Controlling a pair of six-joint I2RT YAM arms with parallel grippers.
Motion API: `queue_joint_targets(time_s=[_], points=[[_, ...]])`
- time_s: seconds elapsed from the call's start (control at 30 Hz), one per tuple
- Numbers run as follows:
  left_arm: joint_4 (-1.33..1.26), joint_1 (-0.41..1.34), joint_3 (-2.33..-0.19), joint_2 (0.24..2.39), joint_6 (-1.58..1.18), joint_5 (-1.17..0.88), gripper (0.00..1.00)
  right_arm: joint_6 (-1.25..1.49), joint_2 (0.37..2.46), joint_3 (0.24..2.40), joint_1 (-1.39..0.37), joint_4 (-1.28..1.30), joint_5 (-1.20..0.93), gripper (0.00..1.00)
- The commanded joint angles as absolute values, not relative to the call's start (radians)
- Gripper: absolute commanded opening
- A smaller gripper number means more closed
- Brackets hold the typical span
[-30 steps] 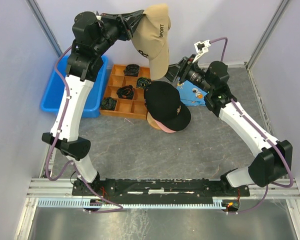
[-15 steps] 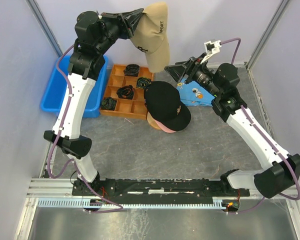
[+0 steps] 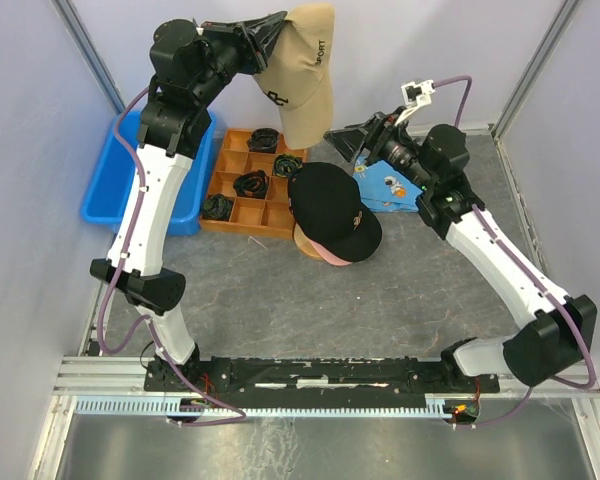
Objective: Stack the hats
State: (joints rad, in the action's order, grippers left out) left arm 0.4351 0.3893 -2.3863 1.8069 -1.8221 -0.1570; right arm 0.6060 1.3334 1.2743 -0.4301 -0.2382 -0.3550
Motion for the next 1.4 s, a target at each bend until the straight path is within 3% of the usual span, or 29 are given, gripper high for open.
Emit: queue_joint_targets(time_s=[0.0, 0.53, 0.67, 0.73, 0.83, 0.97, 1.07, 1.13, 1.2, 1.3, 1.37], points=[[0.357, 0.398, -2.443, 1.793, -1.867, -0.136, 0.03, 0.663, 1.394, 1.323, -0.436, -0.335, -0.375, 0.82], [0.351, 0.405, -2.447, 1.816, -1.873, -0.128, 0.03, 0.735, 1.522, 1.414, -0.488, -0.423, -0.358, 0.81], [0.346, 0.412, -2.447, 1.82, -1.874, -0.118, 0.03, 0.741, 1.565, 1.453, -0.497, -0.427, -0.35, 0.76], [0.343, 0.416, -2.447, 1.823, -1.877, -0.115, 0.03, 0.754, 1.588, 1.474, -0.5, -0.431, -0.354, 0.63], [0.338, 0.417, -2.446, 1.825, -1.876, -0.112, 0.03, 0.78, 1.607, 1.49, -0.502, -0.446, -0.363, 0.31], [0.314, 0.401, -2.429, 1.828, -1.872, -0.115, 0.03, 0.782, 1.573, 1.475, -0.501, -0.404, -0.368, 0.01], [0.248, 0.355, -2.4, 1.845, -1.876, -0.165, 0.03, 0.793, 1.531, 1.503, -0.483, -0.287, -0.394, 0.0], [0.201, 0.309, -2.405, 1.866, -1.864, -0.204, 0.1, 0.846, 1.51, 1.528, -0.451, -0.212, -0.435, 0.0], [0.169, 0.251, -2.42, 1.883, -1.829, -0.23, 0.25, 0.954, 1.497, 1.519, -0.394, -0.233, -0.5, 0.0], [0.17, 0.143, -2.443, 1.894, -1.716, -0.277, 0.42, 1.208, 1.495, 1.482, -0.297, -0.361, -0.591, 0.0], [0.181, 0.079, -2.415, 1.873, -1.607, -0.314, 0.47, 1.373, 1.503, 1.465, -0.243, -0.445, -0.64, 0.0]])
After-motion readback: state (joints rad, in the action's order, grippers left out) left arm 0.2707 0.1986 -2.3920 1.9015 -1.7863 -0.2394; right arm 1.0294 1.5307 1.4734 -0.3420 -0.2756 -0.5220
